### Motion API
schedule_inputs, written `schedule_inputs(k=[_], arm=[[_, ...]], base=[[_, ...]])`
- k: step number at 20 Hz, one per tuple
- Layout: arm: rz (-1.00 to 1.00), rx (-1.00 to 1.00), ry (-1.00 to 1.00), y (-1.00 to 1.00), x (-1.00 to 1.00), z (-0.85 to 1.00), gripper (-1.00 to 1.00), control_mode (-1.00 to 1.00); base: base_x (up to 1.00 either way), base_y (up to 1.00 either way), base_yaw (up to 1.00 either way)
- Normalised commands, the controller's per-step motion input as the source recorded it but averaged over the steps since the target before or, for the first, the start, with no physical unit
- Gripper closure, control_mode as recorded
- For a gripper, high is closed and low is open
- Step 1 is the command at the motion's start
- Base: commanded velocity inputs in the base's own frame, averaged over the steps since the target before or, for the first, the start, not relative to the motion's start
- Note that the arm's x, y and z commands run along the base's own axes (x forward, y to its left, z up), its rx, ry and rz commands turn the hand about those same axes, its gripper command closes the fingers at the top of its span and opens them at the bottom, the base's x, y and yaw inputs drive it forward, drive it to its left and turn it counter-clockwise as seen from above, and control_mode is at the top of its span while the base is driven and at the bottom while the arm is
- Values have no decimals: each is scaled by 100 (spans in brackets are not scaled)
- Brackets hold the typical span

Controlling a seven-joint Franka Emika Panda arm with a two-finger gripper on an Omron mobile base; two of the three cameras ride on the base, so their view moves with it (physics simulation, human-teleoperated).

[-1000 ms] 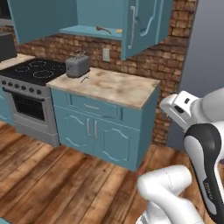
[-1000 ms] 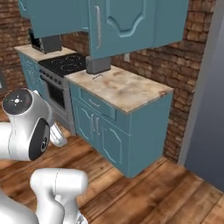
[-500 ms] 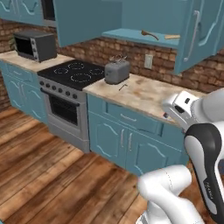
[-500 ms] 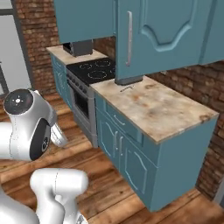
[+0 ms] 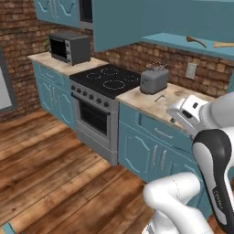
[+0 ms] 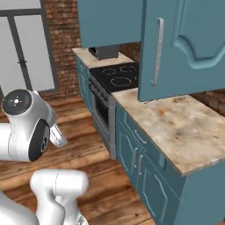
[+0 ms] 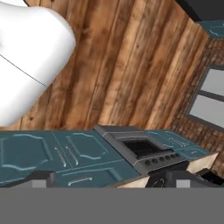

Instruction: Organize the utensils by type. Pick up the wooden spoons from the counter and place them in the open cabinet. Then pick up the metallic utensils from the counter and place them in the open drawer.

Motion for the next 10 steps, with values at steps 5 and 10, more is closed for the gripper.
schedule_inputs(k=[5, 10], arm=[[0, 0, 0, 0, 0, 0, -100, 100], [0, 0, 0, 0, 0, 0, -100, 100]], base=[[99, 0, 13], [87, 0, -4]])
